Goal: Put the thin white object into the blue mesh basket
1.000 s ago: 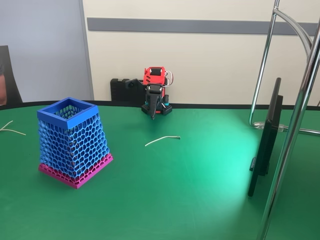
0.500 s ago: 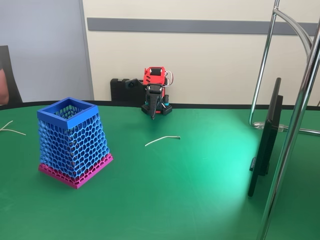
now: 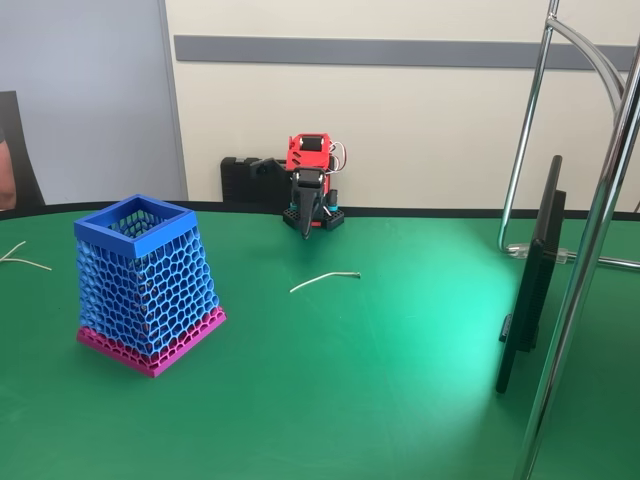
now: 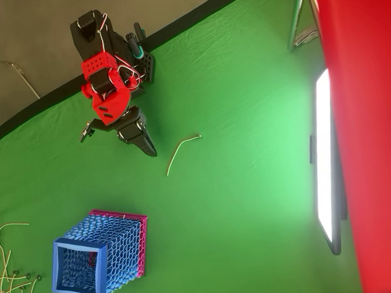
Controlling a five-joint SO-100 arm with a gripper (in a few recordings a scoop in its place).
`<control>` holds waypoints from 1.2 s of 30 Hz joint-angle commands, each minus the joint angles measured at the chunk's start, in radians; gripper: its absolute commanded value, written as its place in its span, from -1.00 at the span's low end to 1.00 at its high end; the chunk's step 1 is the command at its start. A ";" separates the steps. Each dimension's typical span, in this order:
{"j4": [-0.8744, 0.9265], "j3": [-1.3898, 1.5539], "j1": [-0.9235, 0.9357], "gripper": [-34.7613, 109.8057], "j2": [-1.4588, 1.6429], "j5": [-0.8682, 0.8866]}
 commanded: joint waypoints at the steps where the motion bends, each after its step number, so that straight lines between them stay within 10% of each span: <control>1: -0.006 -0.064 0.005 -0.51 -0.087 0.029; 36: -0.017 -0.552 -0.261 -0.33 -1.075 0.293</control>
